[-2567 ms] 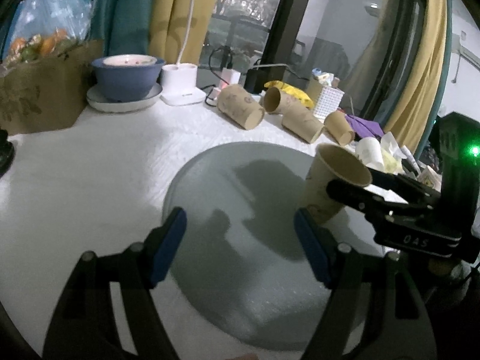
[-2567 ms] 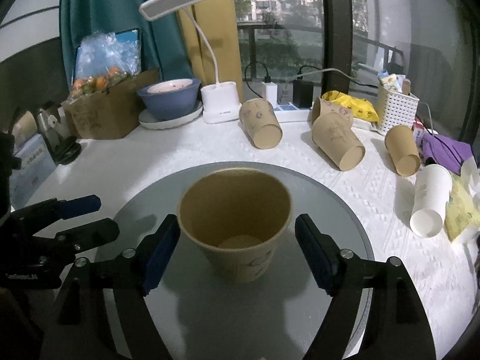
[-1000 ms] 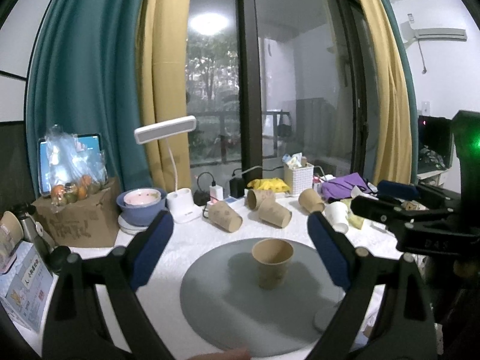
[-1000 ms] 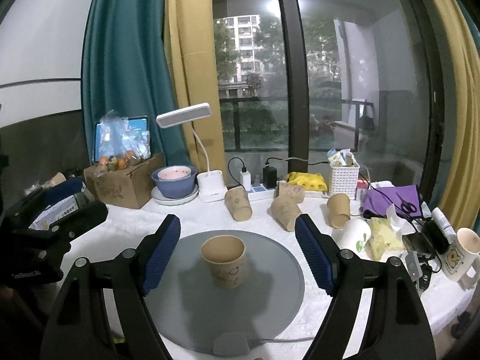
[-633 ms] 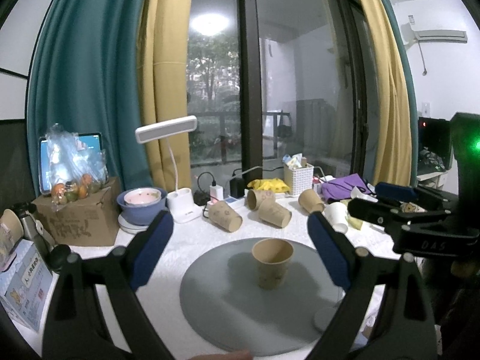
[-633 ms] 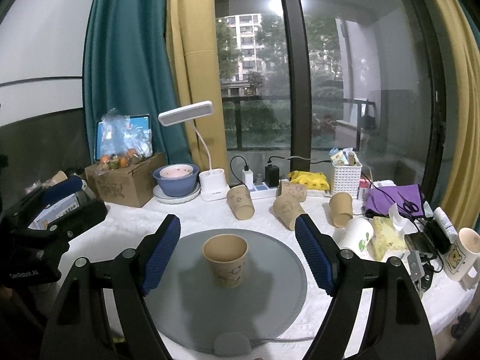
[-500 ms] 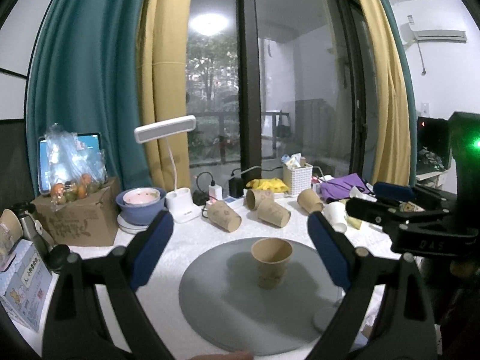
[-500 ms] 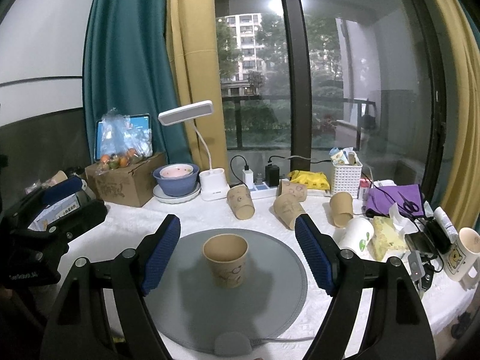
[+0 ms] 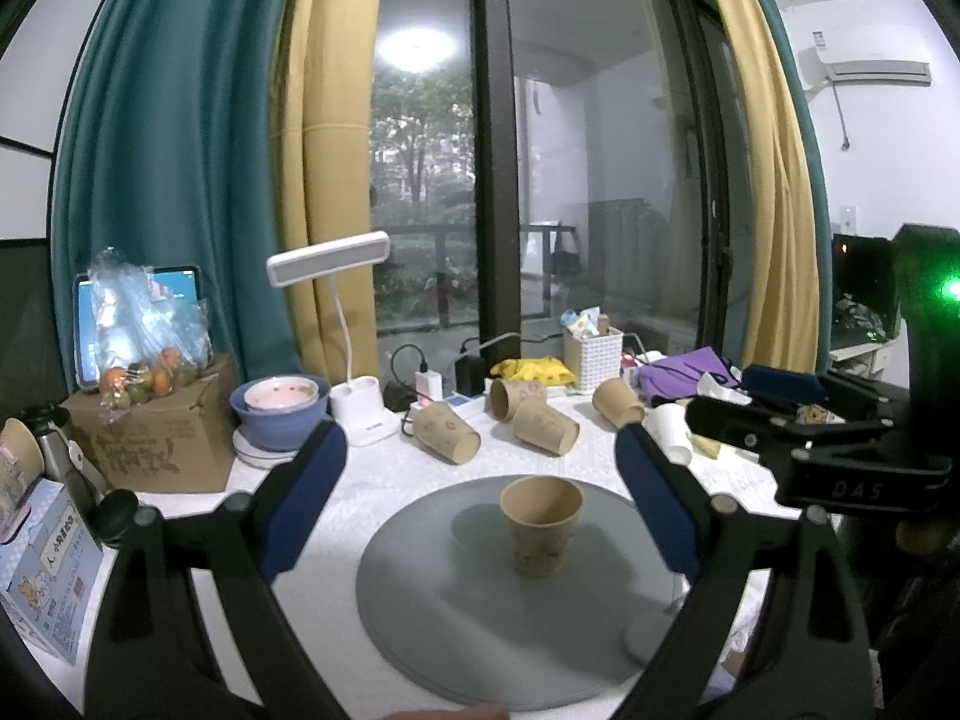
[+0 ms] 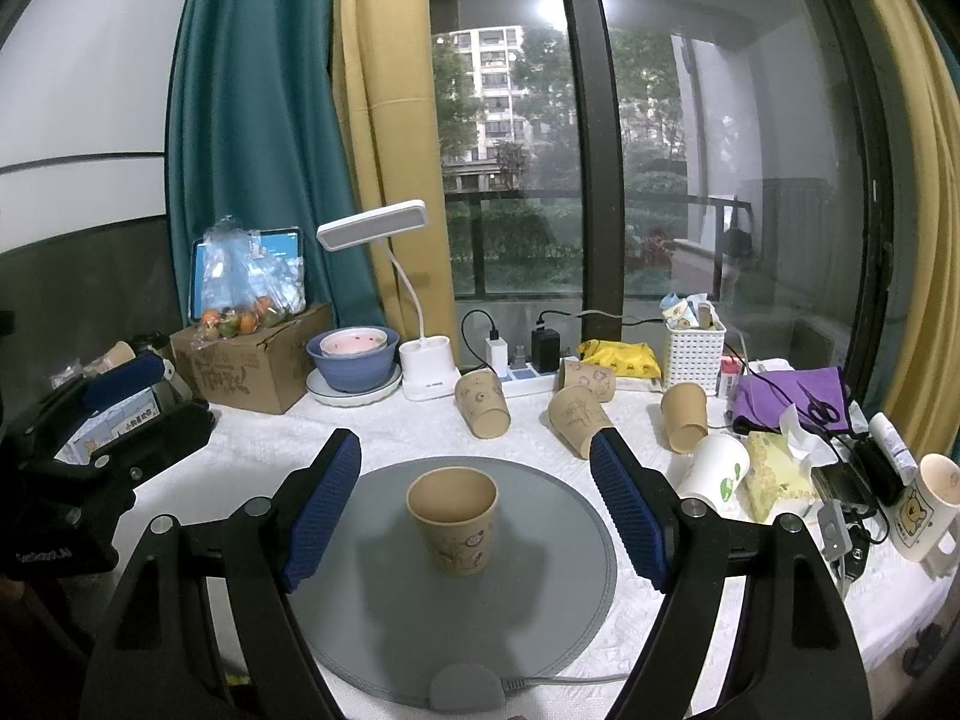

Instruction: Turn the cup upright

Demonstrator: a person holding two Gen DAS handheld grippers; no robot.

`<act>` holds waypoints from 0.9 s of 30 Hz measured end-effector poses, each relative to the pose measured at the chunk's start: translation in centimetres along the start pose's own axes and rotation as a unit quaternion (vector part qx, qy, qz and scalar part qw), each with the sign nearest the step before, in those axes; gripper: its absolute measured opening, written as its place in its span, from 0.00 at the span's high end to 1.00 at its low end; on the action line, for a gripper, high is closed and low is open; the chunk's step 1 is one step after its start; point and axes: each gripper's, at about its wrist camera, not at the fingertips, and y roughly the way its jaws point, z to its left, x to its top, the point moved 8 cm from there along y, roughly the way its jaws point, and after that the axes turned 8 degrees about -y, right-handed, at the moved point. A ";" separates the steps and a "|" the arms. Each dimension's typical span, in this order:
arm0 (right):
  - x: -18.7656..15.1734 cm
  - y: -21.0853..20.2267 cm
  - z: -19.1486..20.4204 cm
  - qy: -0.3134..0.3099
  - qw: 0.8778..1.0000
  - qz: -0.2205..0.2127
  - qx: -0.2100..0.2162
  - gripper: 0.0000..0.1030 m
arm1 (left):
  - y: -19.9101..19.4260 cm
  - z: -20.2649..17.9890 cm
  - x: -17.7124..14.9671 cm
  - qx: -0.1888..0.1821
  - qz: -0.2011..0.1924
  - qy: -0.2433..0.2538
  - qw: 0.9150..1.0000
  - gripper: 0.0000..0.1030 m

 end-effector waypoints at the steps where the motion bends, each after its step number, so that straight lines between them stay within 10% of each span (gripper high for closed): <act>1: 0.0 0.0 0.0 0.000 1.000 0.000 0.000 0.21 | 0.0 0.0 0.0 0.000 0.000 0.000 1.000 0.11; 27: -0.1 0.0 0.7 -0.001 1.000 0.001 0.002 0.21 | -0.1 -0.5 0.0 0.002 0.000 -0.001 1.000 0.11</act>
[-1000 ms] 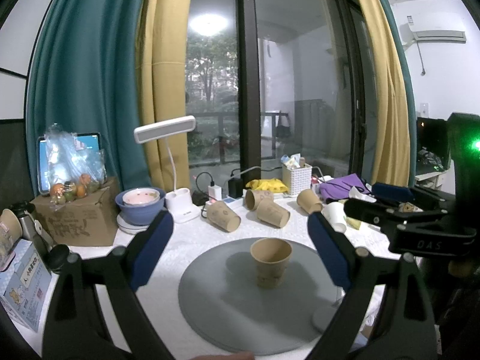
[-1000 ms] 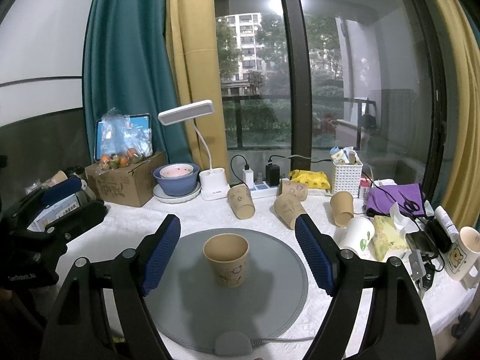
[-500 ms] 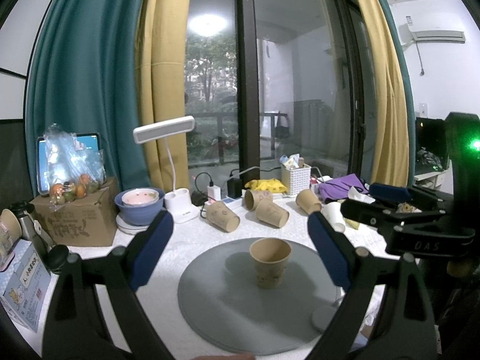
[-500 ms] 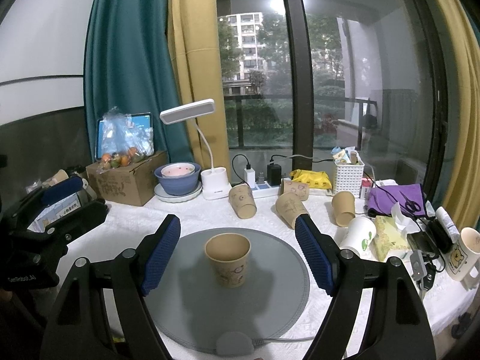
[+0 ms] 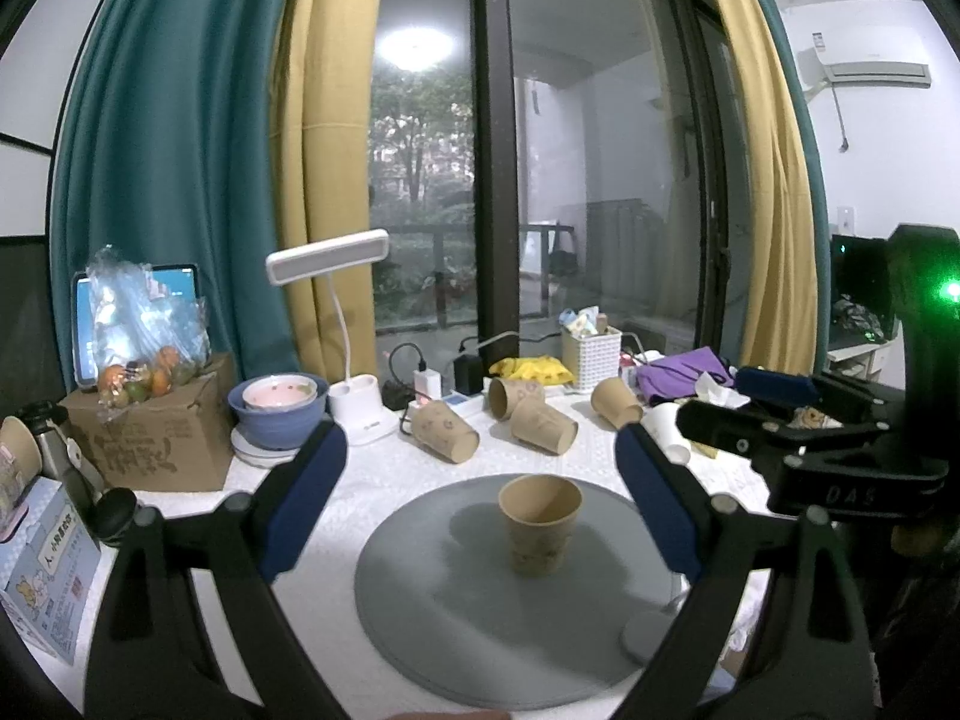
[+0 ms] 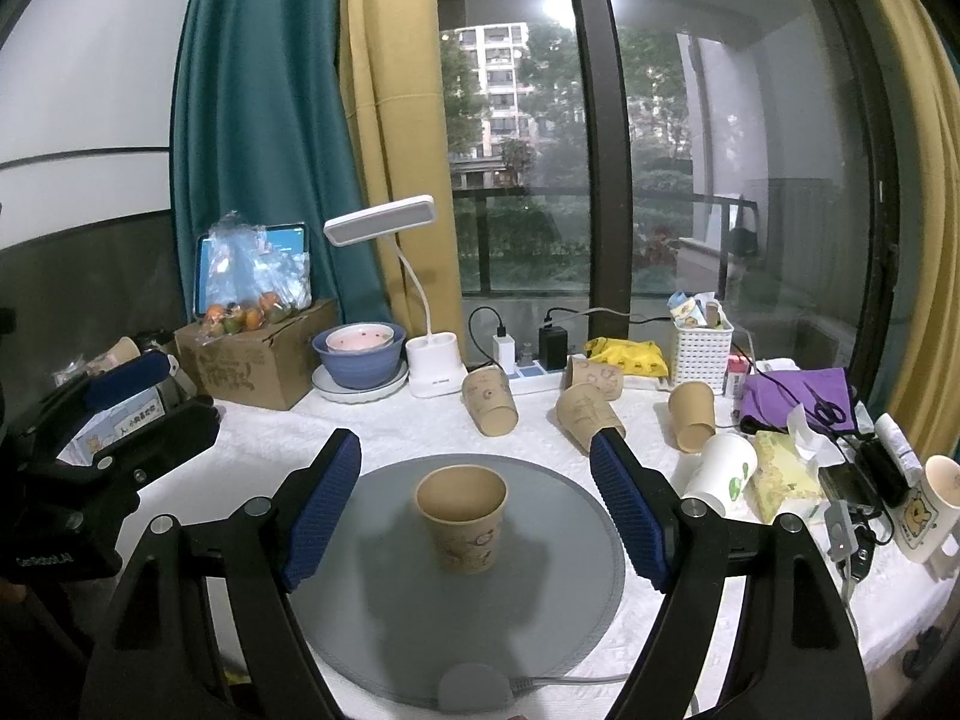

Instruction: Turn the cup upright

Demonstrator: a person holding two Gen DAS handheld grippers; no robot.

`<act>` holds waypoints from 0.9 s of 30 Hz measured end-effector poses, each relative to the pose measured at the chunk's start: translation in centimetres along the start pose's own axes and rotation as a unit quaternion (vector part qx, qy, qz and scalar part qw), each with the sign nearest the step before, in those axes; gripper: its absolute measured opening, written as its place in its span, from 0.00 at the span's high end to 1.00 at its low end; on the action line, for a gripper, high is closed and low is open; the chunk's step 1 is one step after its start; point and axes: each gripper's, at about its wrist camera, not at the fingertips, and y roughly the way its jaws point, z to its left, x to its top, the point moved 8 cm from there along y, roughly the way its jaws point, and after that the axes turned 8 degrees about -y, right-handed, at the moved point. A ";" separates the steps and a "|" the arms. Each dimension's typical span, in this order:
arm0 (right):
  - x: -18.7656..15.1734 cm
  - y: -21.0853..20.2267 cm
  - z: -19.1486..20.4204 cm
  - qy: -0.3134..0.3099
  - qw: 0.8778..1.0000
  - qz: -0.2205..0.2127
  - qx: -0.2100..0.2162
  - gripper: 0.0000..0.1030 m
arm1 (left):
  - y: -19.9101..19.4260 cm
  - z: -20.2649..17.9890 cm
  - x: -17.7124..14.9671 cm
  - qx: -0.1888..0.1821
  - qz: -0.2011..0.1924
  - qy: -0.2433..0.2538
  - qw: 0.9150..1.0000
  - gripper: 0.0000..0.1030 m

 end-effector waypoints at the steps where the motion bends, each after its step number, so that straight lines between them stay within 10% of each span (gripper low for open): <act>1: 0.0 0.0 0.0 0.000 1.000 0.000 0.000 0.21 | 0.0 0.0 0.0 0.000 0.000 0.000 1.000 0.11; 27: 0.1 0.0 0.0 0.000 1.000 0.001 0.000 0.21 | 0.0 -0.6 0.0 -0.002 -0.003 -0.001 1.000 0.11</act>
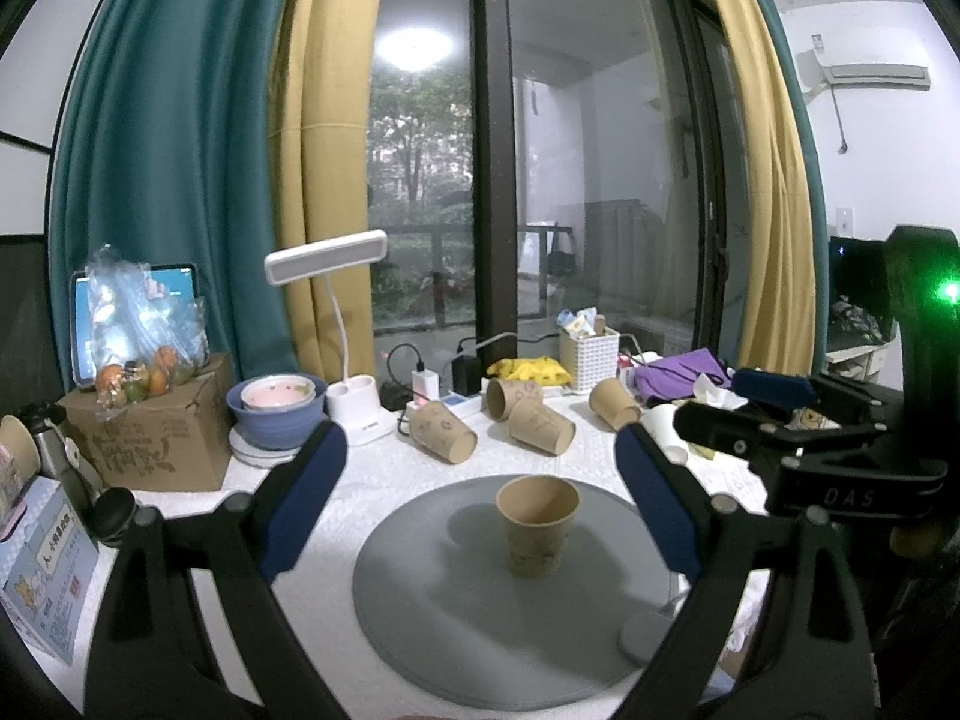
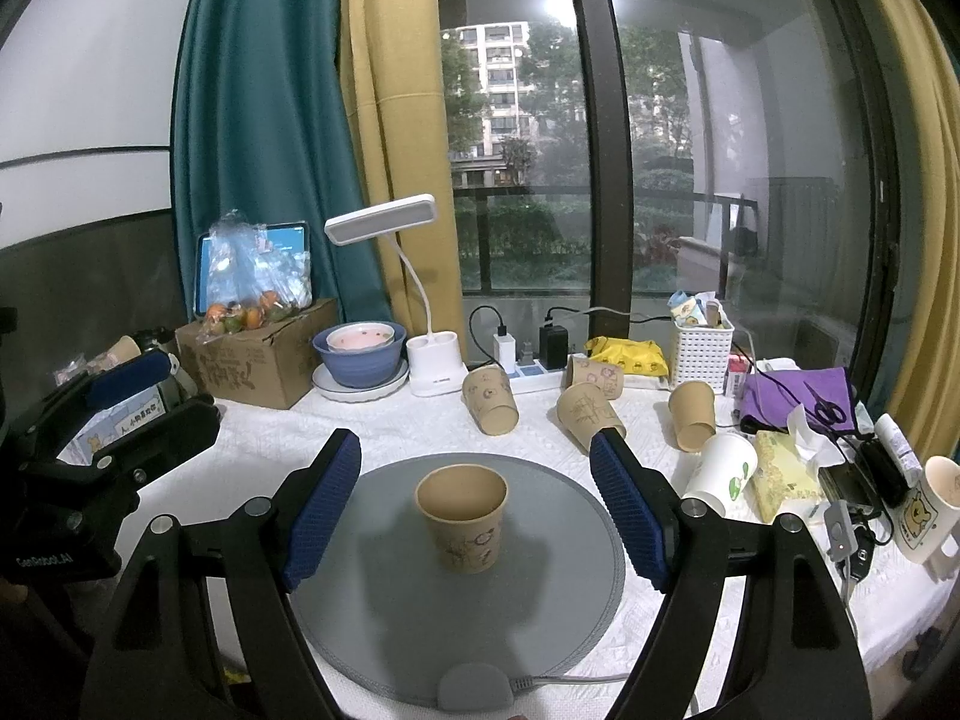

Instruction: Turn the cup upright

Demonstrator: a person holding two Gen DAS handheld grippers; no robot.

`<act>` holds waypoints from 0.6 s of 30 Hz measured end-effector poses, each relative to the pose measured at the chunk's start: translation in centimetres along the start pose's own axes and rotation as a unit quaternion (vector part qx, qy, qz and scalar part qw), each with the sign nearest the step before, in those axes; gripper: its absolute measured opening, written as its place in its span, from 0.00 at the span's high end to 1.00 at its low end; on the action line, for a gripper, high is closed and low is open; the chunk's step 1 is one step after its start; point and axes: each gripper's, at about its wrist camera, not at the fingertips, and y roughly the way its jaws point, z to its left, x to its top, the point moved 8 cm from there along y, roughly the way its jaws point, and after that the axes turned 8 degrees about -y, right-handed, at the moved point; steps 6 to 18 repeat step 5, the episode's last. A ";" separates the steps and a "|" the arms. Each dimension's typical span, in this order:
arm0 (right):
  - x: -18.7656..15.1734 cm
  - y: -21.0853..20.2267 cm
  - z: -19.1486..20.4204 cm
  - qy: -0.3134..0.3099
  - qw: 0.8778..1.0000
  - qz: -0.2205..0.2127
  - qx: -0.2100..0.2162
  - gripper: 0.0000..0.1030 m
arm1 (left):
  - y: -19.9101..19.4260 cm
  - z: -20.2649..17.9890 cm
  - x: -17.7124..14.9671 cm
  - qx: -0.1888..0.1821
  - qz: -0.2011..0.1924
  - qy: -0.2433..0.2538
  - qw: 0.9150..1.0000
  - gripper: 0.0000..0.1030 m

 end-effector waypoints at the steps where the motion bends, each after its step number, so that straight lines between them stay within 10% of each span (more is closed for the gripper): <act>1: 0.0 0.0 0.0 0.000 1.000 0.000 0.000 0.21 | 0.0 0.2 0.0 -0.001 0.000 0.000 1.000 0.11; 18: -0.2 -0.1 0.5 0.004 1.000 -0.001 0.008 0.21 | -0.6 0.2 0.5 -0.021 -0.023 -0.020 0.999 0.11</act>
